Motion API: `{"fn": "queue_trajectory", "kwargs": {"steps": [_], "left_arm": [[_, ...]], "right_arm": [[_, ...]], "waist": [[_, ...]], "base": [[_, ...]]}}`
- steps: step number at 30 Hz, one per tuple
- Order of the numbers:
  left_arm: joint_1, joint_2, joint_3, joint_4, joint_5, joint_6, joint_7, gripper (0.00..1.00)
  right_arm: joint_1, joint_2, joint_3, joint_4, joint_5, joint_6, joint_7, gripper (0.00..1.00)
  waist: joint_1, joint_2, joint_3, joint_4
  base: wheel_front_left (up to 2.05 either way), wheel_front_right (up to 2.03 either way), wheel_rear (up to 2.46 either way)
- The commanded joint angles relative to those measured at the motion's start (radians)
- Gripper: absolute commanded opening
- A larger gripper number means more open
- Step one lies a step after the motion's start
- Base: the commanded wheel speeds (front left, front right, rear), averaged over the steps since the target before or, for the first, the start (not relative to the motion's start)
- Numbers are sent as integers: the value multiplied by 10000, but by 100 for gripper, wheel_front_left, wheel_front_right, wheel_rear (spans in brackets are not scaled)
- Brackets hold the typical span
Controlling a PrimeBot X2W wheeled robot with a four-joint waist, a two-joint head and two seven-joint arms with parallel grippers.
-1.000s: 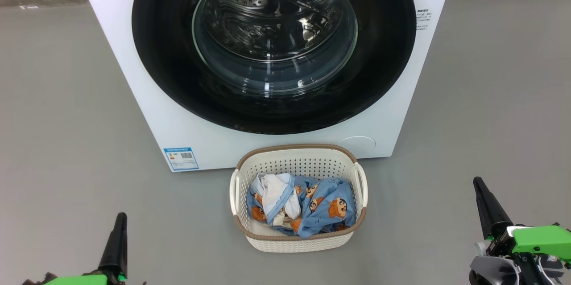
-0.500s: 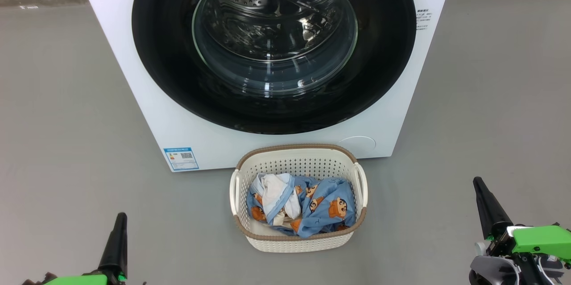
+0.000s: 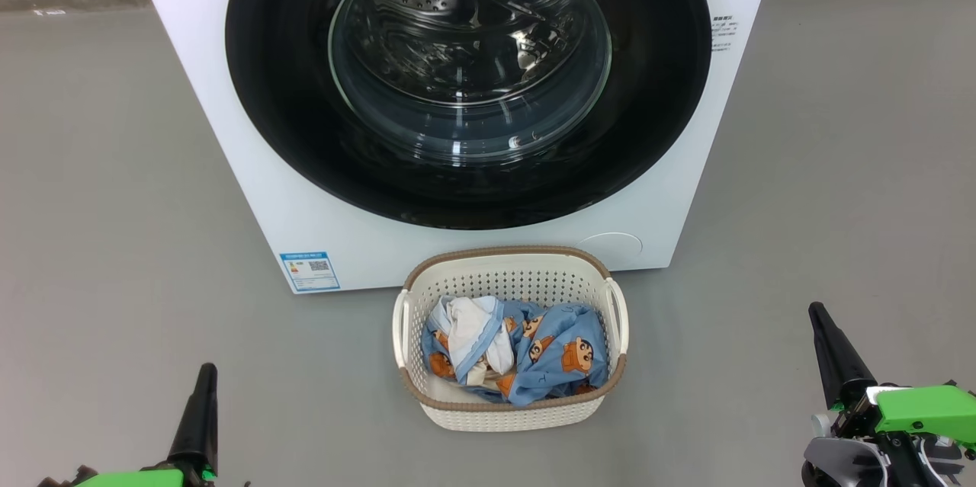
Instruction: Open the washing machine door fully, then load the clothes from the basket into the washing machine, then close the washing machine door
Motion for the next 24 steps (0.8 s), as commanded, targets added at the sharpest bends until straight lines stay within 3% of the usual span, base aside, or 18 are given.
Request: {"fn": "queue_trajectory", "kwargs": {"steps": [1,17,18,24], "left_arm": [[-418,97,307,-181,-71,-67,-3,0],[-418,97,307,-181,-71,-67,-3,0],[-1,0,0,0,0,0,0,100],[236,-89,-22,300,-3,14,-11,100]], "right_arm": [[-367,-87,190,-251,-20,50,42,0],[-367,-87,190,-251,-20,50,42,0],[0,0,0,-1,0,0,0,100],[231,139,103,335,-21,-8,-71,100]], "waist": [[0,0,0,0],[0,0,0,0],[0,0,0,0],[1,0,6,4]], "base": [[0,0,0],[0,0,0],[0,0,0],[0,0,0]]}}
